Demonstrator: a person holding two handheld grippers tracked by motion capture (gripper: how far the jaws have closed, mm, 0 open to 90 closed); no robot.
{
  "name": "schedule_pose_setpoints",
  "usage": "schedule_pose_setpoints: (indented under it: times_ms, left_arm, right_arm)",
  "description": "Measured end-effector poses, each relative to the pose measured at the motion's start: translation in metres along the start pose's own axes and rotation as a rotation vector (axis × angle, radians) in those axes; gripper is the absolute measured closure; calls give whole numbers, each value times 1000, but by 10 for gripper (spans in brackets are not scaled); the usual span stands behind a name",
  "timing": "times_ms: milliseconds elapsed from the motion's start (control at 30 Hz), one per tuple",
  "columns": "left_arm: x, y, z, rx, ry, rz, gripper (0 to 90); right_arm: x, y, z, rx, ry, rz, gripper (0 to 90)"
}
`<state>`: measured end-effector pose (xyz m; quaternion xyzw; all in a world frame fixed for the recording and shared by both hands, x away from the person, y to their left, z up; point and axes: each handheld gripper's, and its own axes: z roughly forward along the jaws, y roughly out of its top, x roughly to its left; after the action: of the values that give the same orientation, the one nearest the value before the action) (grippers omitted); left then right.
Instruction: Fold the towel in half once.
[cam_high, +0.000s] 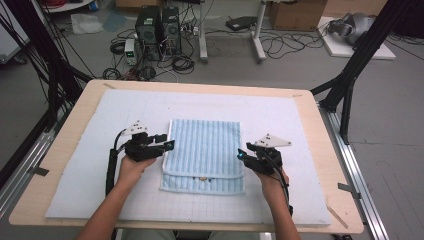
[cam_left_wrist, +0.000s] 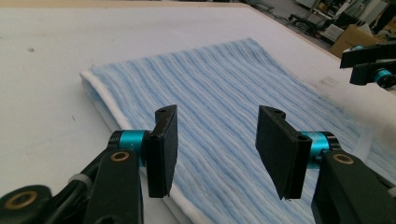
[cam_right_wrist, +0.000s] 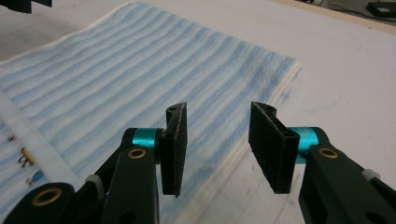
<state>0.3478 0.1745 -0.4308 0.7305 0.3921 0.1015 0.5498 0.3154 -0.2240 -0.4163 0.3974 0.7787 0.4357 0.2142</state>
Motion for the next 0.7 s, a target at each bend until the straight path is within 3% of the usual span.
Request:
schedule_pose_setpoints:
  times_ms: [233,433,700]
  left_arm:
    - [-6,-23,-16,23,21,-29,469]
    - [-14,-35,-28,44,25,-41,465]
    - [-20,-41,-26,115,39,-55,484]
  right_arm:
    - [10,-20,-13,7,3,28,559]
    - [20,-25,-22,2,2,28,553]
    - [27,-28,-25,0,4,20,551]
